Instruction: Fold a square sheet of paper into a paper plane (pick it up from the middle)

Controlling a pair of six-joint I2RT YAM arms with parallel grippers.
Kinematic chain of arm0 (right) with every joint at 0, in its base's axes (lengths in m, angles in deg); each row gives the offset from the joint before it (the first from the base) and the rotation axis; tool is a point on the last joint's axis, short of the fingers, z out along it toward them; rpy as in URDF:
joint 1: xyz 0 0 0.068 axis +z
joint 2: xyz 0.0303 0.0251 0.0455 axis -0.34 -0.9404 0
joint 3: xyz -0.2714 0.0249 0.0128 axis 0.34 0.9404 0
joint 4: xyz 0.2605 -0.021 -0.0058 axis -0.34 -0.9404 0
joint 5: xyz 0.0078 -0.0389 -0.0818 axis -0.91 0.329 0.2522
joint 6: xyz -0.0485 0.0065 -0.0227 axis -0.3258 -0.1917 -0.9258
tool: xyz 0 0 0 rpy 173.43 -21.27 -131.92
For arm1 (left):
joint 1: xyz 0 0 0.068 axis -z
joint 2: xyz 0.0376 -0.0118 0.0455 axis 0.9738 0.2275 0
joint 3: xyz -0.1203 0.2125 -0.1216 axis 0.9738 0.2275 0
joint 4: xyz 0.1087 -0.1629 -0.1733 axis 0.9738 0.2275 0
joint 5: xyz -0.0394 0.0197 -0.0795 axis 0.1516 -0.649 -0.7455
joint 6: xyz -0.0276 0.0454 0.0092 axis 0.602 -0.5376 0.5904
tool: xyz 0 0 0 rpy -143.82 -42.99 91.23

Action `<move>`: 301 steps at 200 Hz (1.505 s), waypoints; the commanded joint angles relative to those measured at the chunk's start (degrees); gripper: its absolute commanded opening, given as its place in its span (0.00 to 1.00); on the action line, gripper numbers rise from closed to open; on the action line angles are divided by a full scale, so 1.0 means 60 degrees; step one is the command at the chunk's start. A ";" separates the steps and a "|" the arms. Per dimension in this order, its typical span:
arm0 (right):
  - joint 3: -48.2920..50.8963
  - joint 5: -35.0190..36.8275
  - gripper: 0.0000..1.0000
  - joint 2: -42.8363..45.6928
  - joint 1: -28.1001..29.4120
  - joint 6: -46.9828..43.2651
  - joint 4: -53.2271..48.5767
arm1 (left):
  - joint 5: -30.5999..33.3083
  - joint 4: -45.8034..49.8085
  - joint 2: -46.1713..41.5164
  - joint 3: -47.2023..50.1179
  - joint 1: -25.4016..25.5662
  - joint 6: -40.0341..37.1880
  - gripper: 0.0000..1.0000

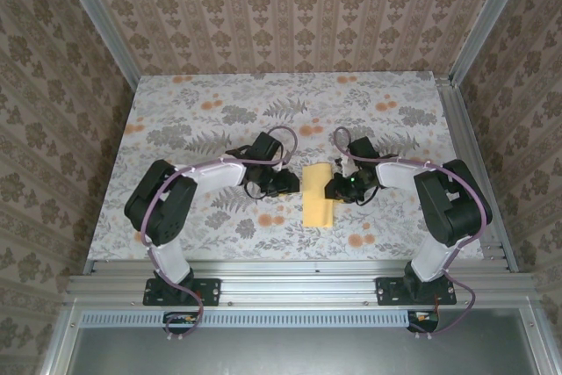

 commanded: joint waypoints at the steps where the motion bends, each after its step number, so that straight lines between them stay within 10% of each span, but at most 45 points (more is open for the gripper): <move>1: 0.0064 -0.0187 0.23 0.0057 -0.0078 -0.0108 -0.0006 | 0.0137 0.0249 -0.0387 -0.0228 -0.0126 -0.0136 0.31; 301: -0.0277 0.0304 0.25 -0.0417 0.0048 0.0033 -0.0366 | -0.0096 -0.0855 0.1083 -0.1174 0.0742 0.0675 0.31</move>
